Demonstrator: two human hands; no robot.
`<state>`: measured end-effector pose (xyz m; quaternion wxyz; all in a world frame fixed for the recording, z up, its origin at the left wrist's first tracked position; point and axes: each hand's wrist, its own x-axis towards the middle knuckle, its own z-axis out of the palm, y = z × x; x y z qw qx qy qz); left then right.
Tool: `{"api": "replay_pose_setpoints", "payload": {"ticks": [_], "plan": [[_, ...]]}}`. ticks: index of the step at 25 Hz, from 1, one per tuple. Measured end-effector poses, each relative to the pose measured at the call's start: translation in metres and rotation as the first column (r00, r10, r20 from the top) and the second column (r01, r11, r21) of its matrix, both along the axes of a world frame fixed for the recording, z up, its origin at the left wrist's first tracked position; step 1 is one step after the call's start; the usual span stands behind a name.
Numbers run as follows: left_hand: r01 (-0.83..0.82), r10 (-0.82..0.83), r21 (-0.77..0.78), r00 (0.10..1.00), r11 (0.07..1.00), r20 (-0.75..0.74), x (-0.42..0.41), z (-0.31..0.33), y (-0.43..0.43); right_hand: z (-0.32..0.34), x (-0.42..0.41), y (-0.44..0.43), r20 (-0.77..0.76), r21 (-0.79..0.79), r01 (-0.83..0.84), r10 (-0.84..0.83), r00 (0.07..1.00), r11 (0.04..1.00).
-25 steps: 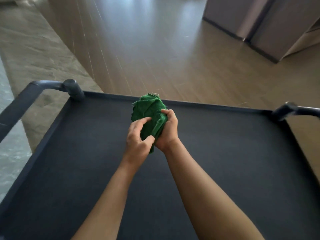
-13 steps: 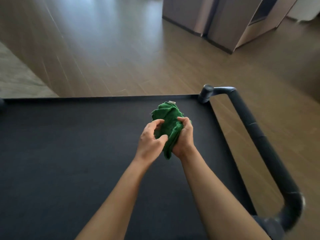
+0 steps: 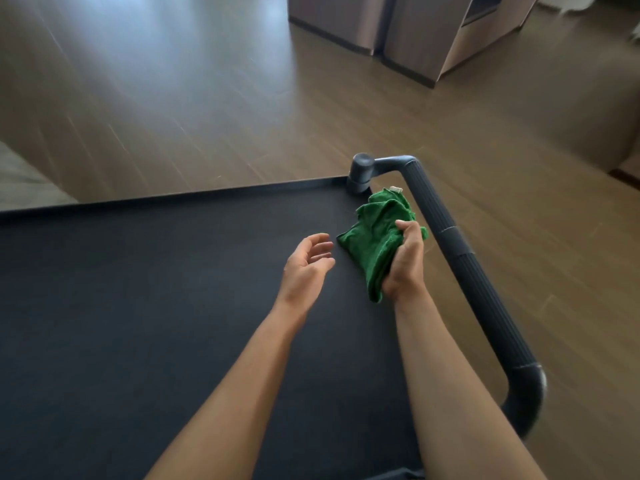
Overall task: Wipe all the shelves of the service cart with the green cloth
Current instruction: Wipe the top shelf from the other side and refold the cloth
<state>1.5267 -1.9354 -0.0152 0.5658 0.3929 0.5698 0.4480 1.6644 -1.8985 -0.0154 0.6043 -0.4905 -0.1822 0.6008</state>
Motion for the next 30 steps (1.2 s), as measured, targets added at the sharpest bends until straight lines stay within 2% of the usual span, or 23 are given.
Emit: {"api": "replay_pose_setpoints", "payload": {"ticks": [3,5,8,9,10,12,13,14,18,22,30], "plan": [[0.041,-0.04,-0.018,0.998,0.999,0.042,0.009,-0.003,0.003,0.004,0.008,0.005,0.081,0.12,0.038,-0.048,0.996,0.992],[0.049,-0.046,-0.042,0.997,0.998,0.061,0.01,-0.008,0.003,0.004,0.007,0.007,0.263,0.177,0.023,-0.07,0.962,0.984],[-0.04,0.042,-0.042,0.998,0.998,0.039,-0.001,-0.015,0.0,-0.017,-0.011,0.0,0.567,0.063,-0.14,0.079,0.82,0.988],[-0.099,0.099,-0.024,0.995,0.995,0.019,-0.006,-0.017,-0.001,-0.028,-0.017,-0.003,0.648,-0.033,-0.213,0.183,0.739,0.976],[-0.153,0.153,-0.006,0.988,0.988,-0.006,-0.013,-0.018,-0.001,-0.038,-0.023,-0.005,0.736,-0.134,-0.282,0.286,0.613,0.95],[-0.219,0.219,0.006,0.975,0.976,-0.048,-0.028,-0.021,-0.001,-0.054,-0.034,-0.001,0.87,-0.255,-0.357,0.374,0.32,0.899],[-0.237,0.237,-0.003,0.97,0.971,-0.059,-0.035,-0.022,0.0,-0.058,-0.037,0.003,0.89,-0.294,-0.36,0.391,0.236,0.886],[-0.251,0.249,-0.016,0.966,0.968,-0.067,-0.043,-0.024,0.0,-0.06,-0.039,0.007,0.889,-0.337,-0.34,0.416,0.19,0.878],[-0.302,0.298,-0.063,0.952,0.951,-0.066,-0.067,-0.028,-0.003,-0.066,-0.053,0.01,0.871,-0.419,-0.261,0.466,0.153,0.869],[-0.343,0.339,-0.082,0.939,0.936,-0.061,-0.092,-0.03,-0.004,-0.067,-0.081,0.007,0.891,-0.426,-0.281,0.453,0.034,0.86],[-0.412,0.408,-0.084,0.911,0.907,-0.062,-0.15,-0.032,-0.012,-0.068,-0.147,-0.004,0.903,-0.424,-0.333,0.423,-0.079,0.842]]}}
